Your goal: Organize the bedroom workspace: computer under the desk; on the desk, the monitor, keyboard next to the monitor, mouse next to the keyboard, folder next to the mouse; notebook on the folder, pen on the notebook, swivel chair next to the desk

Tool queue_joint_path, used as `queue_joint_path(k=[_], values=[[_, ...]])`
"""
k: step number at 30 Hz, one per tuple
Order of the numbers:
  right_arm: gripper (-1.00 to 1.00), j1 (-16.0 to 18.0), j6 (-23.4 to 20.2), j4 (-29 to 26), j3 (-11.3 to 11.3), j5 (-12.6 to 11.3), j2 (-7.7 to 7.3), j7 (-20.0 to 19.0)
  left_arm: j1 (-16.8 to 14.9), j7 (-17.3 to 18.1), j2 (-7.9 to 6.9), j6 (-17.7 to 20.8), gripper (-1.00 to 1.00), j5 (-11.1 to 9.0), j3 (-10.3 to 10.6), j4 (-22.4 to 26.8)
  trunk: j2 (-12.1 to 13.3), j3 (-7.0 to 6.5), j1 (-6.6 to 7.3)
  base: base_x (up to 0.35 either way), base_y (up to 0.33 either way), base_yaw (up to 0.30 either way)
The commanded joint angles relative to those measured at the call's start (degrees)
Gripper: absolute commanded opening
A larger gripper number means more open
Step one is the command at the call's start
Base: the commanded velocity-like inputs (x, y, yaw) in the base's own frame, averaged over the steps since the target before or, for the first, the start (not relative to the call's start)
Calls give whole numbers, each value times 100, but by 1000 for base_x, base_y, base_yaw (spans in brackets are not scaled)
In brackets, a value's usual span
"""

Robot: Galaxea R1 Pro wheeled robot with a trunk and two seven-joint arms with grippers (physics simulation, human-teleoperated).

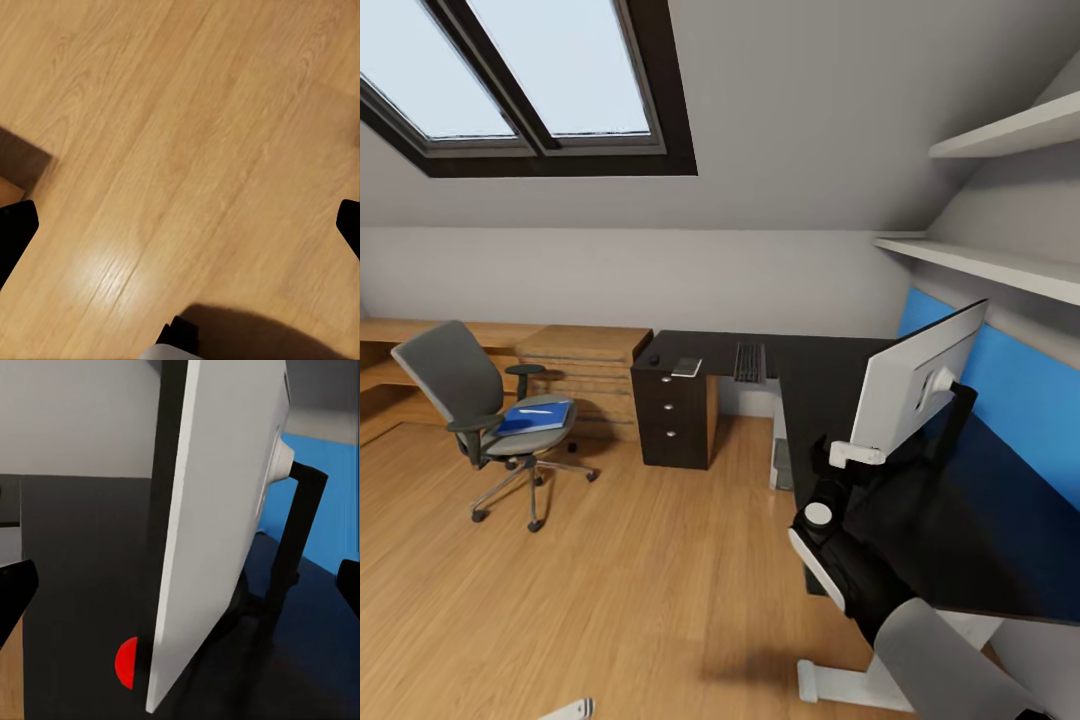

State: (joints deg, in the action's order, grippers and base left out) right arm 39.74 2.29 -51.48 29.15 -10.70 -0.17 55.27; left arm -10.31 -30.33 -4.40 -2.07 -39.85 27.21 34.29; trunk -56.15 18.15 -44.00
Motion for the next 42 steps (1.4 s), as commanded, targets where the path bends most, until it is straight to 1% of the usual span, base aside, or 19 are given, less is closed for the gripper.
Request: queue_joint_path(k=[1,9,16,32,36,39,40,42], values=[[100,8,21,-3,2,-48,-9,32,-6,-43,-9,-21,100,-58,48,8,-5,7,-1,20,0,0],[100,8,26,-3,-18,-48,-20,30,-6,-43,-9,-21,100,-58,47,8,-5,7,-1,11,0,0],[100,8,43,-3,1,-40,-53,36,-6,-43,-9,-21,100,-64,49,8,-5,7,-1,185,0,0],[100,-1,52,-3,0,-37,-76,51,-6,-43,-9,-21,100,-63,47,8,-5,7,-1,40,0,0],[100,-1,52,-3,-5,-44,-166,72,-6,-43,-9,-21,100,-60,47,8,-5,7,-1,189,0,0],[100,-1,52,-3,-7,-45,-194,72,-6,-43,-9,-21,100,-61,47,8,-5,7,-1,72,0,0],[100,-1,52,-3,-12,-63,-270,71,-6,-43,-9,-19,100,-67,50,8,-5,7,-1,12,0,0],[100,-1,54,-3,-15,-68,-297,71,-6,-43,-9,-18,100,-71,53,8,-5,7,-1,9,0,0]])
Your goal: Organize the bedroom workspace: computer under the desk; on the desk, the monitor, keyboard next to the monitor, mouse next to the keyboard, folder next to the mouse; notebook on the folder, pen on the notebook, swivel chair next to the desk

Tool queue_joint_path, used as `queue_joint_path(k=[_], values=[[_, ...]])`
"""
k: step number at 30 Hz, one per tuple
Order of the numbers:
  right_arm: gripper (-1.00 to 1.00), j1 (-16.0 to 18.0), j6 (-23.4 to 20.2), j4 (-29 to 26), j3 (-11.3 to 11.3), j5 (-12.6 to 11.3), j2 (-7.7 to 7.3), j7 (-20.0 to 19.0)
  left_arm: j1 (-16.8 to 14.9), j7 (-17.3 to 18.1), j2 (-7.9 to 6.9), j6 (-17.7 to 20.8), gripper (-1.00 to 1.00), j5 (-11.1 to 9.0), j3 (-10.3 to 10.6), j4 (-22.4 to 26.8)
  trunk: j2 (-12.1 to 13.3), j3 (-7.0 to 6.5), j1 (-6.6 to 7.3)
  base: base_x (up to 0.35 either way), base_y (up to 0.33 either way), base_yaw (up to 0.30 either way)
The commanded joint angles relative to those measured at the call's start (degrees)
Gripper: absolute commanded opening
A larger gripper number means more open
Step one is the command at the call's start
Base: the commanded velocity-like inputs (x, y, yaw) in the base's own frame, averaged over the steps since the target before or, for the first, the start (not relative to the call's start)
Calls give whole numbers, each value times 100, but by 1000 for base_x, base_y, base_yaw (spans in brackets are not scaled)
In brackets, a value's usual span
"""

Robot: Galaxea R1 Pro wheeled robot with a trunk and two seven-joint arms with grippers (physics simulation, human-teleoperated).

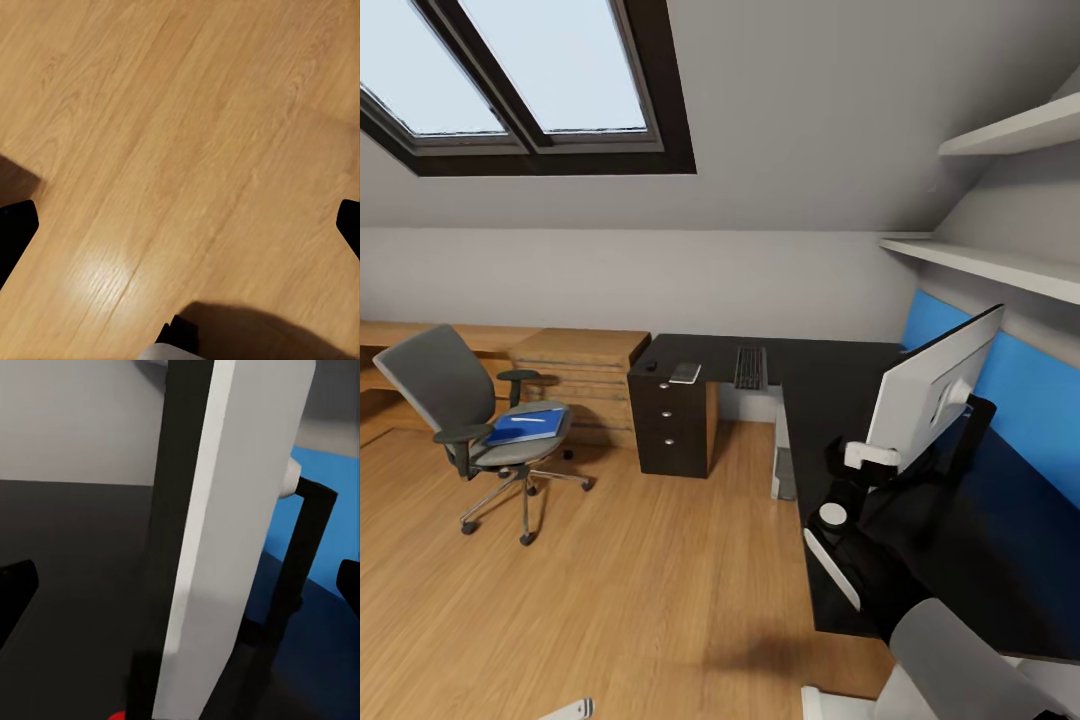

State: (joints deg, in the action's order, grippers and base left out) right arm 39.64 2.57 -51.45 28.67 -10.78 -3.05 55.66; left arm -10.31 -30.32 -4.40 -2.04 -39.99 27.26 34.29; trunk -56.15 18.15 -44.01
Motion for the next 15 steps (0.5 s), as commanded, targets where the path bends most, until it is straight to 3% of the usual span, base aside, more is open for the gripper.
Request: queue_joint_path(k=[1,15], values=[[100,9,31,-5,27,-61,-24,33,-6,-44,-9,-19,100,-59,49,8,-5,7,-1,5,0,0],[100,9,88,-5,-140,-73,-134,25,-6,-44,-9,-23,100,-50,43,8,-5,7,-1,14,0,0]])
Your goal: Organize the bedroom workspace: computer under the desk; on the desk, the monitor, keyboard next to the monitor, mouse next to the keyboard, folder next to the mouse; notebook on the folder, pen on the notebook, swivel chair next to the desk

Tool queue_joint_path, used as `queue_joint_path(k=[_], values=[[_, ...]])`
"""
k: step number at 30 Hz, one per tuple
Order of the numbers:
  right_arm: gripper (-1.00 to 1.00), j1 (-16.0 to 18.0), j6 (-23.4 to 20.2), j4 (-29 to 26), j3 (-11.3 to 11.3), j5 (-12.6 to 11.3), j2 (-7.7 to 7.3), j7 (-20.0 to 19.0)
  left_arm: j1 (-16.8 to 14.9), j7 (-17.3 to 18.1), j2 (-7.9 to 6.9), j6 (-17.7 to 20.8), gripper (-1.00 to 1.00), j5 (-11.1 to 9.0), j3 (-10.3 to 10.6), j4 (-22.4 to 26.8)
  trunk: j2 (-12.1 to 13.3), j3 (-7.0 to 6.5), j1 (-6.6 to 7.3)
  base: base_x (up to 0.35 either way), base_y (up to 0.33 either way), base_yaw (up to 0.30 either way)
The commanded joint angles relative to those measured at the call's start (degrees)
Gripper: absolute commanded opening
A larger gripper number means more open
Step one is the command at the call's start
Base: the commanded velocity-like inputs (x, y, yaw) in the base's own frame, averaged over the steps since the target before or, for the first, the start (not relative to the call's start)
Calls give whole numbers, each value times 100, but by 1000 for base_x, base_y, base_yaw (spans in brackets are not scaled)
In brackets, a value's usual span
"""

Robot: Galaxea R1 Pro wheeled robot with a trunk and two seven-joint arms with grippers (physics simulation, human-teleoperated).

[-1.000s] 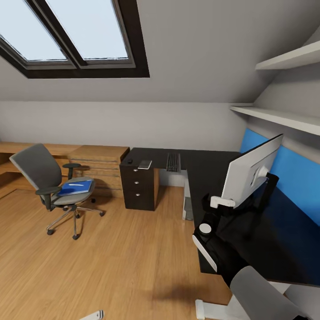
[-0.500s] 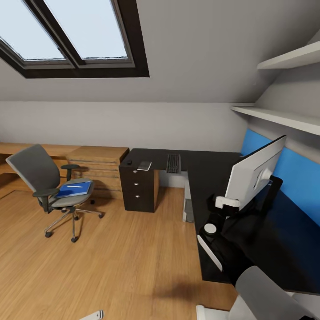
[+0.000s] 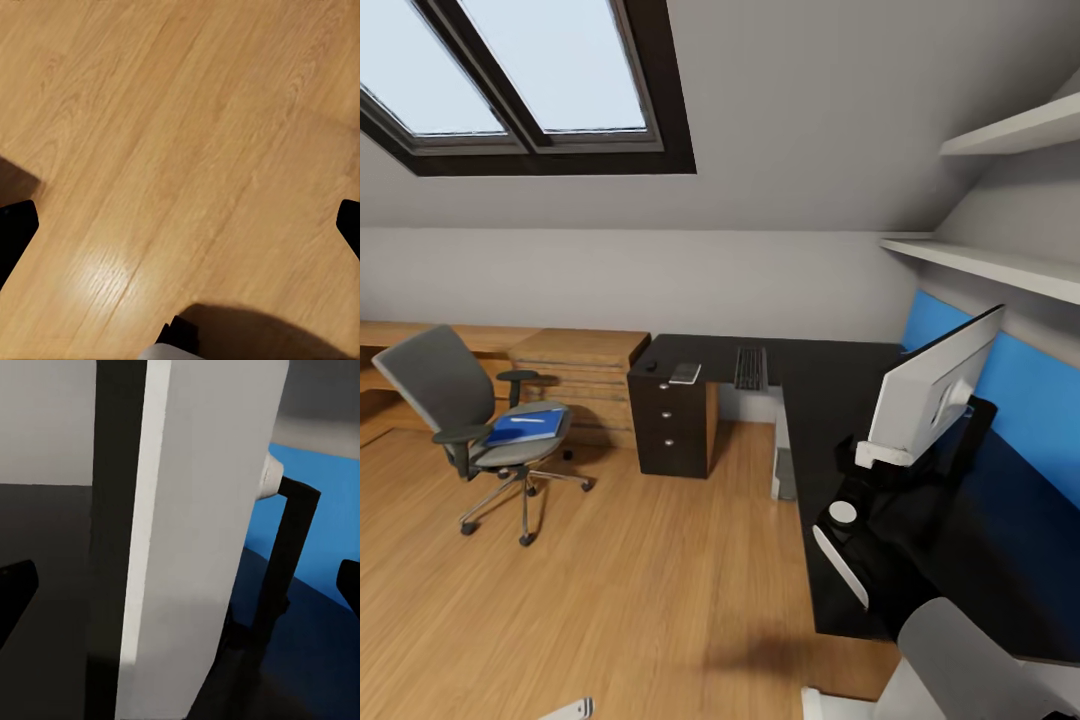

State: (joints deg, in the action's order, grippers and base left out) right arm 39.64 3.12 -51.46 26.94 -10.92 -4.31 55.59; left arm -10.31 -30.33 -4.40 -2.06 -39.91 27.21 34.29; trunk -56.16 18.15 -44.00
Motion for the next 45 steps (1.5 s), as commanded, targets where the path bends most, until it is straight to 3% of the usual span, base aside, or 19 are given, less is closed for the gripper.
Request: queue_joint_path(k=[1,45], values=[[100,8,43,-4,32,-60,-12,32,-6,-43,-9,-22,100,-56,48,8,-5,7,-2,180,20,0],[100,8,93,-4,39,-69,-18,40,-6,-46,0,-23,100,-66,56,8,-5,-49,-2,27,1,-34]])
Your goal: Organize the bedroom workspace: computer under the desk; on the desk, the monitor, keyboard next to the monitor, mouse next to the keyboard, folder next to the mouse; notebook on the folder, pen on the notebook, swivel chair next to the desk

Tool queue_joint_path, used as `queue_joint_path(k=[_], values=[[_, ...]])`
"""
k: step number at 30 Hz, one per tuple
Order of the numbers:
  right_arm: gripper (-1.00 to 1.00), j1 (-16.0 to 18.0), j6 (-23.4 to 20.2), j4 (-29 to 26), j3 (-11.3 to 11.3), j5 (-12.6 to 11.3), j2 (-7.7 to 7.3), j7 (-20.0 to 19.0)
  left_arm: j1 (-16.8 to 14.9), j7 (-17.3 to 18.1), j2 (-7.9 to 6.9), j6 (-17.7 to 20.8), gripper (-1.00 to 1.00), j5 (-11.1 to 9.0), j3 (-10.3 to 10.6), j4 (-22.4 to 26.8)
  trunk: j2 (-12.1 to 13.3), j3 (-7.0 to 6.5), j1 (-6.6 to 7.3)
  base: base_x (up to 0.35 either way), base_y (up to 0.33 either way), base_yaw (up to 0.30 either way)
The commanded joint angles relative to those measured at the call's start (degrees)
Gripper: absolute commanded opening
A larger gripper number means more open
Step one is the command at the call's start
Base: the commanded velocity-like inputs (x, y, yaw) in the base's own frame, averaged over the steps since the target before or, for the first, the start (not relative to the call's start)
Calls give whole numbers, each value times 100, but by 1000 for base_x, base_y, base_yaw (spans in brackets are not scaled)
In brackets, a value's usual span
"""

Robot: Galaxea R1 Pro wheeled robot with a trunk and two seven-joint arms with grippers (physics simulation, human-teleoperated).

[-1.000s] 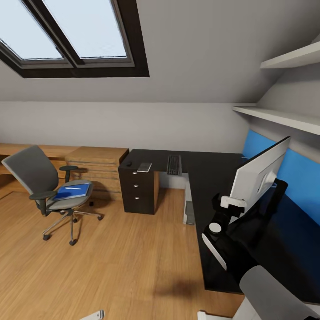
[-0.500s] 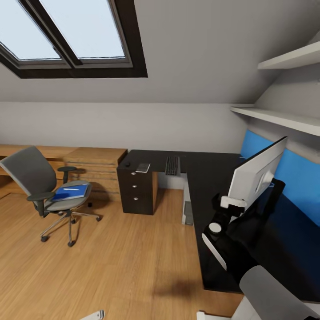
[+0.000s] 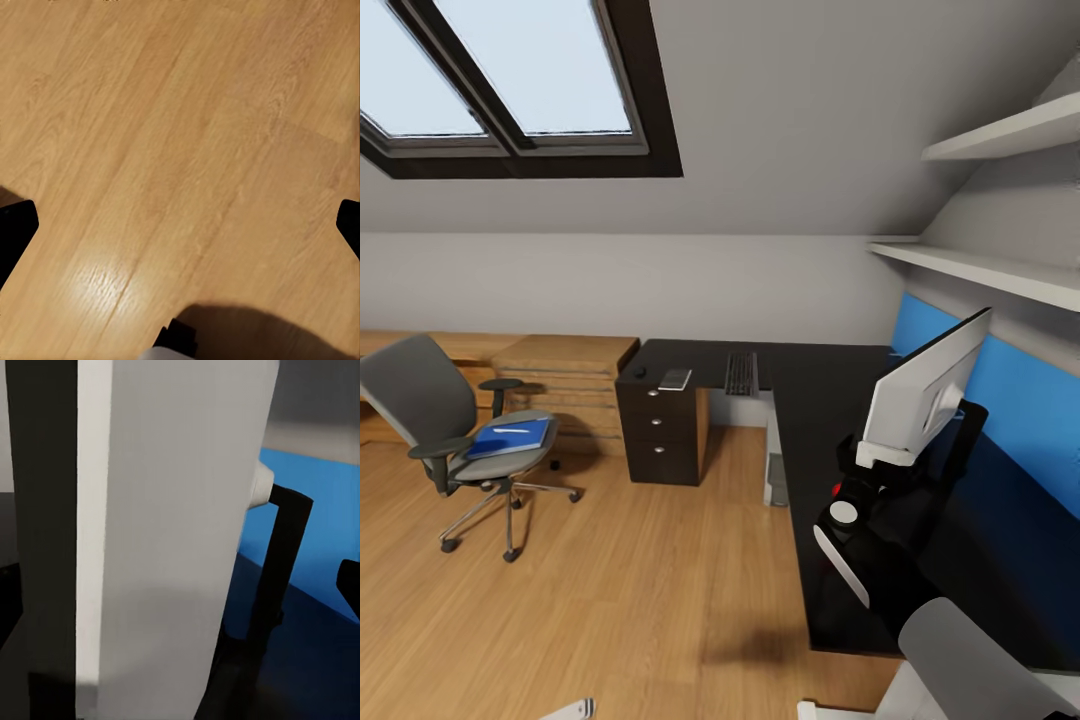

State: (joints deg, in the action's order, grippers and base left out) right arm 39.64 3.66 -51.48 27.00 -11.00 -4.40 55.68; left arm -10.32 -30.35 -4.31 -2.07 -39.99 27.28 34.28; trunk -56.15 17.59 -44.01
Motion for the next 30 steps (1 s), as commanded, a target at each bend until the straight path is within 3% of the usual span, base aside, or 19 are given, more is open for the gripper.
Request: queue_joint_path(k=[1,16,30], values=[[100,9,38,-3,33,-60,-8,30,-6,-45,-9,-21,100,-59,48,8,-5,3,-1,0,0,-109],[100,9,38,-3,33,-60,-8,30,-6,-48,-9,-22,100,-48,40,8,-5,-69,-1,0,0,-134],[100,9,34,0,46,-68,9,-9,-6,-50,-18,-21,100,-46,29,8,-5,-73,-1,-62,-96,-9]])
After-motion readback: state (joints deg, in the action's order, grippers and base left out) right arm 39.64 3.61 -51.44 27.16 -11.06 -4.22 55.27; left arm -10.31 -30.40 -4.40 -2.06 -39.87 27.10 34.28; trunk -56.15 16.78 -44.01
